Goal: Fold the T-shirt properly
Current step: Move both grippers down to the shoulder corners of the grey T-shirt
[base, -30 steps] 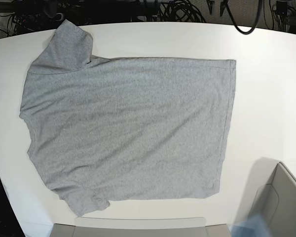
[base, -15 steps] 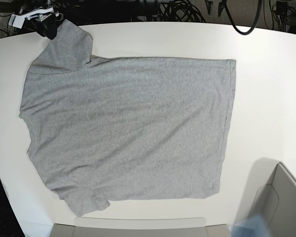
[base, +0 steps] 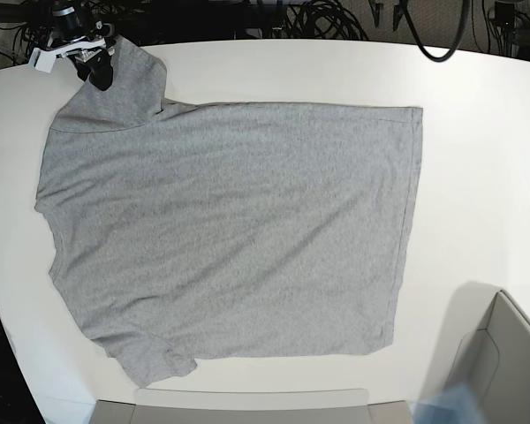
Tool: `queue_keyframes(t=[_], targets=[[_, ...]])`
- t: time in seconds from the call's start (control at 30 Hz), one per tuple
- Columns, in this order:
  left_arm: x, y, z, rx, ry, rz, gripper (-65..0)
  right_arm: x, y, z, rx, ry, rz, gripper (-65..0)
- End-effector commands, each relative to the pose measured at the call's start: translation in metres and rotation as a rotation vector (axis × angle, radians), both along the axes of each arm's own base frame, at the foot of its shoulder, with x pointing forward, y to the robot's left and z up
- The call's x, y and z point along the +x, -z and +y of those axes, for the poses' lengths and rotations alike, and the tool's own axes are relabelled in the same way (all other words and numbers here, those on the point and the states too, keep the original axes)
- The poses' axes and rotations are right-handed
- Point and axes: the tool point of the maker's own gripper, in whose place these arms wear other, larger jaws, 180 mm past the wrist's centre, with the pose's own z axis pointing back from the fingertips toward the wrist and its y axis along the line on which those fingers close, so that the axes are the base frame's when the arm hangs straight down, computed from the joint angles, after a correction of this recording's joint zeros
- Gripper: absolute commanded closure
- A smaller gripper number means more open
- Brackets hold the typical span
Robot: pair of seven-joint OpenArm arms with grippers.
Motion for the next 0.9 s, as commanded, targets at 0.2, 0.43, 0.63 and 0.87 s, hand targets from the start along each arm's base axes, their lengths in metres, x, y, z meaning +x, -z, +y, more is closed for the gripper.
queue_keyframes(t=[0.2, 0.43, 0.63, 0.87], targets=[[0.04, -0.061, 0.009, -0.028, -0.017, -0.107, -16.3, -0.008, 0.01, 0.013, 0.035, -0.028, 0.065, -26.1], [0.09, -0.075, 0.028, -0.172, -0.028, 0.078, -16.7, -0.012, 0.012, 0.011, 0.031, -0.027, 0.076, -26.1], [0.132, -0.034, 0.038, -0.457, -0.096, 0.33, -24.8, -0.012, 0.011, 0.01, 0.027, -0.029, 0.076, -26.1], [0.16, -0.027, 0.067, -0.56, -0.151, 0.418, -25.0, -0.013, 0.012, 0.012, 0.03, -0.031, 0.079, -26.1]])
